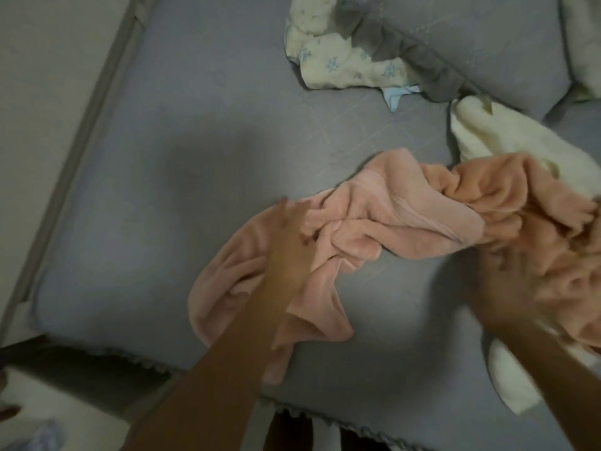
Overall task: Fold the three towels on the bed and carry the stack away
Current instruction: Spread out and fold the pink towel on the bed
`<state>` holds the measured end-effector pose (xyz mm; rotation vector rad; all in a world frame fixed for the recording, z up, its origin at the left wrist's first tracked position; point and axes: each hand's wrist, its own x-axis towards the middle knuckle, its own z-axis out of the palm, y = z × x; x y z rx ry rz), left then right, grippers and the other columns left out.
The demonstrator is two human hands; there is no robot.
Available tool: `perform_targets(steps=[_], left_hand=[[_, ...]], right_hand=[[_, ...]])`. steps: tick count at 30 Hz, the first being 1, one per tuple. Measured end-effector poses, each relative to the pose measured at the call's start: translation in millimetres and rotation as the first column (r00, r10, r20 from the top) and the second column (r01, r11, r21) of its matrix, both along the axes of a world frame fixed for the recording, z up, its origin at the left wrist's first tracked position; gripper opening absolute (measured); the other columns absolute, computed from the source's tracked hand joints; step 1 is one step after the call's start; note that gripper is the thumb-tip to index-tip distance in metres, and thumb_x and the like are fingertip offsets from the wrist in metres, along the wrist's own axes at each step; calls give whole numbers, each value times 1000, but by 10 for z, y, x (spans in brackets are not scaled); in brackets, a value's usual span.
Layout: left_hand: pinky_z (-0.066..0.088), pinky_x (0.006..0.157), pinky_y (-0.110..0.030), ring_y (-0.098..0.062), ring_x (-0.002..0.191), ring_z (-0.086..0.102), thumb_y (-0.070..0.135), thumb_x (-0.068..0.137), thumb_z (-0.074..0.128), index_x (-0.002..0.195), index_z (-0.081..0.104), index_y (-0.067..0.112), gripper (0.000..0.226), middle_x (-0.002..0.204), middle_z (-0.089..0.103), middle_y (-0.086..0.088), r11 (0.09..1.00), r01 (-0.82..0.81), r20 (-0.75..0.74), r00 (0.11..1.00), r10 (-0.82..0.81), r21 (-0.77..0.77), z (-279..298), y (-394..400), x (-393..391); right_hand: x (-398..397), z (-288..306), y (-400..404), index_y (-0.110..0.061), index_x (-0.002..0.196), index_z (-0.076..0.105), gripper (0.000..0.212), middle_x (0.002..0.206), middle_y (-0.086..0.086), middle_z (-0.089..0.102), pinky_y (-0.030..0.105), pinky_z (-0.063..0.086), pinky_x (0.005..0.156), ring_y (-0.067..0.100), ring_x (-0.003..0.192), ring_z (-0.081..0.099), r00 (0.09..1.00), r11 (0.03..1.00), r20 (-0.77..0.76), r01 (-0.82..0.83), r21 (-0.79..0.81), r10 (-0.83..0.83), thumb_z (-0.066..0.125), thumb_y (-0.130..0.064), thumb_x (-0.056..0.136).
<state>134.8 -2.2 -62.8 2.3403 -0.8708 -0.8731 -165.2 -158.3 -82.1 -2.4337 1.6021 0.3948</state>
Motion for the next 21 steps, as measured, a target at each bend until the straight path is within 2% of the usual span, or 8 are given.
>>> perform_targets(steps=[2, 5, 8, 10, 13, 15, 18, 21], left_hand=[[14, 113, -11, -33, 137, 38, 25, 90, 40, 135, 51, 2, 52, 145, 46, -20, 996, -58, 111, 993, 51, 65, -21, 431, 180], [29, 115, -41, -39, 134, 41, 39, 86, 54, 138, 51, 13, 59, 143, 47, -20, 911, -239, 200, 963, 179, 336, -89, 1278, 615], [49, 90, -46, -38, 106, 62, 50, 70, 61, 117, 64, 6, 65, 112, 68, -21, 843, -327, 25, 936, 351, 427, -242, 1641, 788], [52, 80, -41, -32, 95, 66, 52, 73, 67, 106, 67, 20, 46, 96, 71, -6, 870, -299, -30, 941, 337, 392, -328, 1681, 936], [50, 65, -30, -14, 80, 68, 46, 85, 65, 85, 64, 32, 14, 74, 70, 10, 948, -175, -124, 969, 214, 267, -399, 1406, 1110], [50, 69, -31, -11, 83, 67, 46, 89, 59, 89, 65, 27, 20, 83, 70, 8, 989, -108, -178, 976, 126, 104, -458, 1045, 1208], [48, 95, -36, -16, 106, 63, 63, 87, 50, 114, 65, 25, 49, 117, 68, -1, 995, -3, -377, 925, 41, 101, -397, 425, 1354], [50, 94, -33, -22, 107, 64, 55, 97, 43, 125, 63, 14, 54, 118, 70, -7, 979, 19, -879, 444, 172, 201, -302, 48, 1412]], right_hand=[[260, -5, 534, -2, 138, 50, 56, 136, 27, 51, 55, 41, 102, 46, 121, 51, 968, 966, 251, -47, 255, -19, 61, -20, 86], [931, 61, 1451, -18, 144, 45, 61, 131, -1, 55, 36, 43, 103, 17, 121, 54, 836, 740, 412, -10, 672, -363, 66, -36, 89], [1388, -1, 1445, -20, 132, 53, 58, 118, 0, 67, 32, 52, 88, 19, 111, 64, 371, 505, 406, 225, 833, -835, 67, -47, 82], [1574, -43, 1059, -12, 124, 57, 51, 116, 6, 68, 32, 55, 85, 22, 108, 65, 35, 434, 447, 318, 843, -894, 68, -42, 85], [1862, -59, 445, -7, 126, 49, 51, 118, 3, 61, 24, 52, 75, 18, 103, 60, -168, 351, 483, 492, 797, -859, 68, -34, 88], [2135, 3, 270, -11, 127, 48, 46, 125, 6, 59, 29, 51, 78, 19, 102, 59, -196, 305, 444, 491, 816, -874, 68, -18, 86], [2485, 188, 430, -9, 119, 58, 32, 120, 11, 67, 37, 56, 84, 24, 102, 66, 28, 377, 392, 344, 860, -919, 60, -5, 87], [2493, 332, 657, -17, 117, 66, 35, 114, 9, 72, 43, 55, 90, 26, 106, 68, 303, 424, 386, 67, 903, -871, 60, -5, 84]])
